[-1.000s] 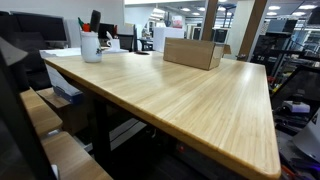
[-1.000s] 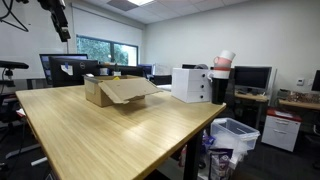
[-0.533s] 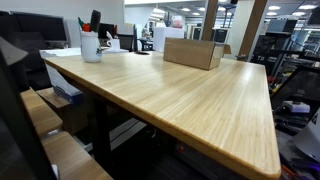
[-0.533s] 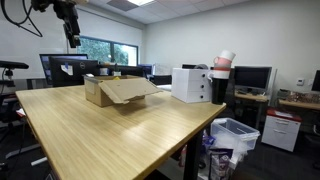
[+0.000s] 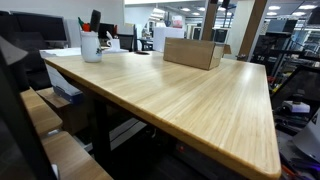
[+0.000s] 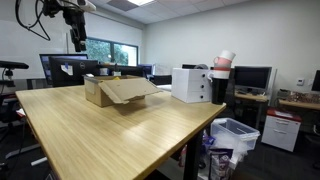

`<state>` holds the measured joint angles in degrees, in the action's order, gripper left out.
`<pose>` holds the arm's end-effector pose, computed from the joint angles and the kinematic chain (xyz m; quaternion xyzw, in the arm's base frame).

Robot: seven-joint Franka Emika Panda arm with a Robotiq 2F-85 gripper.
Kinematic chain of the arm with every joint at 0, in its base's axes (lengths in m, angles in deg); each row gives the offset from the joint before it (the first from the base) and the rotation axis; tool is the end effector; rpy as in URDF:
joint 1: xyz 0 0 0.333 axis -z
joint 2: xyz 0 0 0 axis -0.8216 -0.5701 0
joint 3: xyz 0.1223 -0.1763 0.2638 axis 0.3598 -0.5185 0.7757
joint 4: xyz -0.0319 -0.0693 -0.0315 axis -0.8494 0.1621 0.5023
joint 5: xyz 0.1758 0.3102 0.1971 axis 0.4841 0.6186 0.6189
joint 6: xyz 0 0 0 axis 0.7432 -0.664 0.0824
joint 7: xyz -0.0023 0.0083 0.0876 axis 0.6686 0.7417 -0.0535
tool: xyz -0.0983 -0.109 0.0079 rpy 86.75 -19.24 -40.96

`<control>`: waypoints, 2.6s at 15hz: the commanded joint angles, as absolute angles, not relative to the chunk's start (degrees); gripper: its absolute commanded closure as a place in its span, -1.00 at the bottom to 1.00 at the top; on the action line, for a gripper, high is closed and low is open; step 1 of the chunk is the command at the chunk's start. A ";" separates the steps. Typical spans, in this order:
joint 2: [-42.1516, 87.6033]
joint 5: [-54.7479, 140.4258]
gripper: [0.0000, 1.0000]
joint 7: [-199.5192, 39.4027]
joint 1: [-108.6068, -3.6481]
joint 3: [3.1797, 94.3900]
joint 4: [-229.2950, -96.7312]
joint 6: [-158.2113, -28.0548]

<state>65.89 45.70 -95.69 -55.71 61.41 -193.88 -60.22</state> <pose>0.4215 0.0769 0.5686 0.9932 -0.1029 0.0492 0.0232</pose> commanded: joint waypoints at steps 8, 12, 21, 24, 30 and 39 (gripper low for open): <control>59.86 43.49 -1.00 -94.83 -54.70 59.84 -190.76 -60.52; 57.67 41.65 -1.00 -94.47 -54.62 58.67 -190.28 -65.01; 51.28 40.40 -1.00 -95.69 -54.69 57.40 -186.42 -63.85; 50.19 40.32 -1.00 -95.55 -54.84 57.26 -185.16 -61.53; 50.84 39.59 -1.00 -97.14 -55.09 57.54 -186.31 -62.32; 39.57 40.04 -1.00 -94.35 -55.36 56.30 -179.20 -63.80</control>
